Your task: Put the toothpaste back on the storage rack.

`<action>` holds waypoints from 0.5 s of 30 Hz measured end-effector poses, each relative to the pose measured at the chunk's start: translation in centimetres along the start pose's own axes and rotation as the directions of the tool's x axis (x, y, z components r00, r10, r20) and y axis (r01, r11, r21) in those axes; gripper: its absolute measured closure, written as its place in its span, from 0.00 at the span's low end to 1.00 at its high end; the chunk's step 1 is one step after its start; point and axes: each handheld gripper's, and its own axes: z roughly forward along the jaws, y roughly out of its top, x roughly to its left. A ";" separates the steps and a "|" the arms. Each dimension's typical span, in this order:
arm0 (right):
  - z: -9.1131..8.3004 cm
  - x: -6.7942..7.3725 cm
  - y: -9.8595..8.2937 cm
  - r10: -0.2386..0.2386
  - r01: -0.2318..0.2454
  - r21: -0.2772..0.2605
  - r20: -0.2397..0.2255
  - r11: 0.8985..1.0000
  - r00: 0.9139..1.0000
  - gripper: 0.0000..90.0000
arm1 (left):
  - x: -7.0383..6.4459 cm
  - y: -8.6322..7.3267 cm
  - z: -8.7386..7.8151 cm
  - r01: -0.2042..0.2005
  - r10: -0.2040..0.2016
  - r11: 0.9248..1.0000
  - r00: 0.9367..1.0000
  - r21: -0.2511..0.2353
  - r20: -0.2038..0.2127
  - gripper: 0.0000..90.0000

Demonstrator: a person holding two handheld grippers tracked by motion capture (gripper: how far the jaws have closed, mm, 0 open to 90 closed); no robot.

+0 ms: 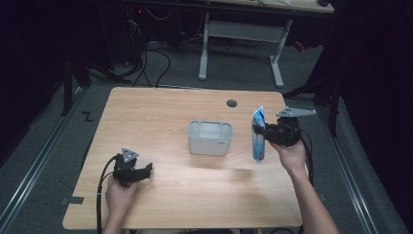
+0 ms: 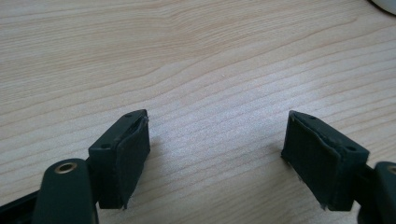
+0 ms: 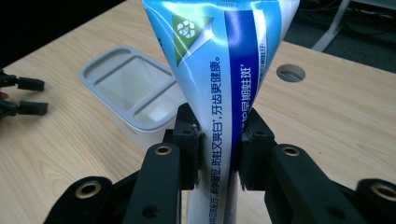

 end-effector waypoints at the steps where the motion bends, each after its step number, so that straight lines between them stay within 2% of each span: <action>1: -0.1 0.1 0.2 0.000 0.000 -0.003 -0.005 1.000 1.000 0.81 | 0.0 0.0 0.0 0.000 0.000 1.000 1.000 0.000 0.000 0.26; 6: -0.4 0.8 1.1 -0.036 0.036 -0.004 0.023 0.999 0.999 0.81 | 0.0 0.0 0.0 0.000 0.000 1.000 1.000 0.000 0.000 0.26; 12: -0.6 1.1 1.6 -0.027 0.026 -0.025 -0.021 0.999 0.999 0.80 | 0.0 0.0 0.0 0.000 0.000 1.000 1.000 0.000 0.000 0.26; 15: -0.7 1.4 1.9 -0.030 0.029 -0.029 -0.026 0.999 0.999 0.80 | 0.0 0.0 0.0 0.000 0.000 1.000 1.000 0.000 0.000 0.26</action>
